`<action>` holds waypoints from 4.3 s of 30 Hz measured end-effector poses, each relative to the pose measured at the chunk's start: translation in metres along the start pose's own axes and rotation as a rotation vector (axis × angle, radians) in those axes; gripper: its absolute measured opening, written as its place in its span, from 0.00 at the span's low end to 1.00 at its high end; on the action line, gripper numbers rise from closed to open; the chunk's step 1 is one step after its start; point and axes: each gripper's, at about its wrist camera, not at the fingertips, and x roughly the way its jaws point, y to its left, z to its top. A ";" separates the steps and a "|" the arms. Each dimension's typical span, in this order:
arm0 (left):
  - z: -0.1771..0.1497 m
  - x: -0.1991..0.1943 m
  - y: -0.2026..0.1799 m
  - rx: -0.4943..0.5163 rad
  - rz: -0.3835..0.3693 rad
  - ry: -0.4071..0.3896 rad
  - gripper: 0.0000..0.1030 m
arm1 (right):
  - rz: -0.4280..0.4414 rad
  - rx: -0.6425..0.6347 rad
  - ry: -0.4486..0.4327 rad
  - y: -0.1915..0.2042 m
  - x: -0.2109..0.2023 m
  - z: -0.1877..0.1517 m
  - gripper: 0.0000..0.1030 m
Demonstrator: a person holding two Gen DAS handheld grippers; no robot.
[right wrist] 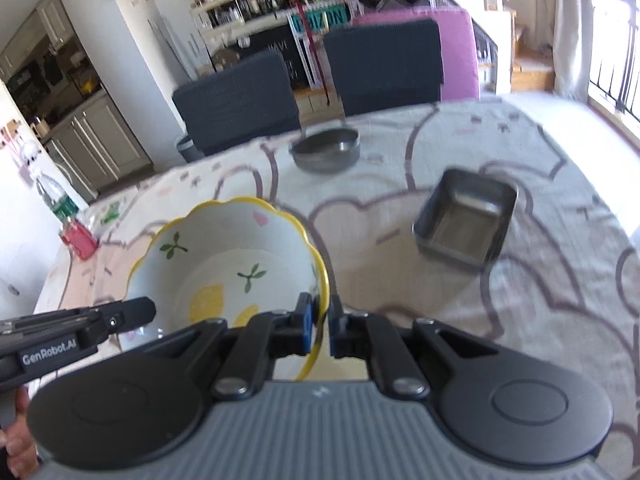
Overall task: Organize plates and bowls
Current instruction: 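Lift the lemon-print bowl with both grippers and carry it over the cream bowl, then lower the lemon-print bowl into the cream bowl with both grippers, then open both grippers to release the lemon-print bowl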
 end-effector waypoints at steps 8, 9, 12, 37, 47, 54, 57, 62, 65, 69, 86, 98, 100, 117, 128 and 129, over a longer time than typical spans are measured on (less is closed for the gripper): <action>-0.021 0.009 0.003 0.017 0.004 0.069 0.07 | -0.014 0.002 0.046 -0.004 0.012 -0.010 0.09; -0.023 0.011 0.004 0.016 0.006 0.080 0.07 | -0.015 -0.001 0.064 -0.004 0.015 -0.012 0.09; -0.029 0.017 0.007 0.003 0.010 0.114 0.07 | -0.027 -0.015 0.111 0.000 0.022 -0.019 0.09; -0.043 0.052 0.006 0.008 0.046 0.255 0.08 | -0.106 -0.062 0.286 -0.005 0.064 -0.031 0.11; -0.042 0.057 0.006 0.009 0.054 0.269 0.08 | -0.119 -0.083 0.299 -0.001 0.069 -0.030 0.11; -0.042 0.061 0.006 0.010 0.051 0.282 0.09 | -0.134 -0.097 0.306 -0.001 0.072 -0.030 0.12; -0.042 0.063 0.006 0.010 0.050 0.288 0.09 | -0.137 -0.104 0.307 -0.001 0.072 -0.031 0.12; -0.042 0.066 0.005 0.022 0.052 0.306 0.09 | -0.140 -0.114 0.315 -0.002 0.074 -0.031 0.12; -0.042 0.067 0.002 0.047 0.057 0.311 0.10 | -0.135 -0.122 0.323 -0.003 0.076 -0.032 0.12; -0.041 0.067 0.004 0.045 0.050 0.319 0.10 | -0.116 -0.108 0.329 -0.008 0.078 -0.031 0.12; -0.039 0.059 0.002 0.062 0.047 0.305 0.09 | -0.076 -0.037 0.350 -0.021 0.078 -0.029 0.09; -0.040 0.060 -0.001 0.077 0.050 0.315 0.10 | -0.064 -0.064 0.334 -0.021 0.066 -0.032 0.09; -0.040 0.059 -0.001 0.075 0.047 0.316 0.11 | -0.062 -0.070 0.332 -0.021 0.065 -0.033 0.09; -0.040 0.046 -0.008 0.074 0.003 0.292 0.47 | -0.024 -0.077 0.280 -0.026 0.043 -0.033 0.32; -0.036 0.019 -0.015 0.107 -0.016 0.201 0.74 | 0.003 -0.101 0.205 -0.028 0.016 -0.033 0.55; -0.035 0.016 -0.015 0.110 -0.016 0.192 0.77 | 0.004 -0.104 0.196 -0.028 0.013 -0.034 0.57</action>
